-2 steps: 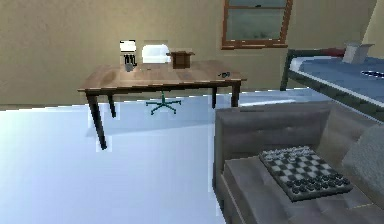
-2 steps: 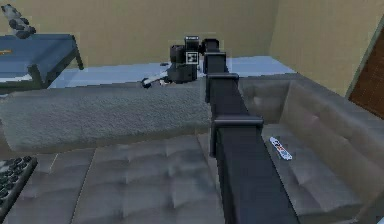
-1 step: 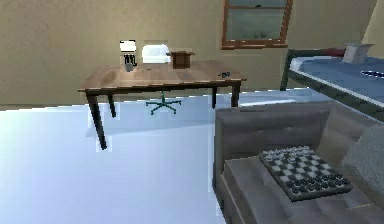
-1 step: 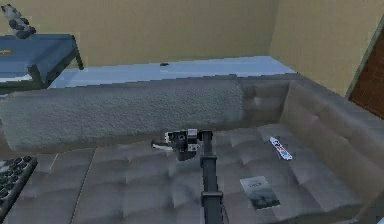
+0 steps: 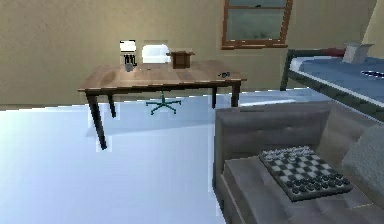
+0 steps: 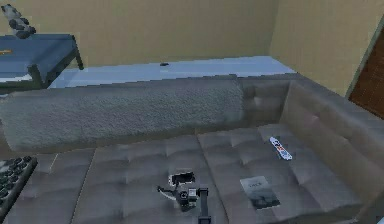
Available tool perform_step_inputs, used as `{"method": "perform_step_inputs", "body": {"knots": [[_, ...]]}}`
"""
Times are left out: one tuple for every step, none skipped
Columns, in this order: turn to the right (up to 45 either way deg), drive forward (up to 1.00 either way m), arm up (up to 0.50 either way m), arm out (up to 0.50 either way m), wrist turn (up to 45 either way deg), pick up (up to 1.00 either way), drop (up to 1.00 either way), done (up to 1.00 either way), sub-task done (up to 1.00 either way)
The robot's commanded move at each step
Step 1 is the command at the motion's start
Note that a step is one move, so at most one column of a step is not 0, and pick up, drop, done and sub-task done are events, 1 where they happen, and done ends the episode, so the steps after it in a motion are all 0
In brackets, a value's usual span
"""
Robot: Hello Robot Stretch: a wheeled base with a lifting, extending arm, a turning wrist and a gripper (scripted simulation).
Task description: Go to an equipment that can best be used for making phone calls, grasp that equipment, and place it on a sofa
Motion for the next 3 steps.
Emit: {"method": "perform_step_inputs", "body": {"knots": [[0.0,0.0,0.0,0.0,0.0,0.0,1.0,0.0,0.0],[0.0,0.0,0.1,0.0,0.0,0.0,0.0,0.0,0.0],[0.0,0.0,0.0,-0.08,0.0,0.0,0.0,0.0,0.0]]}}
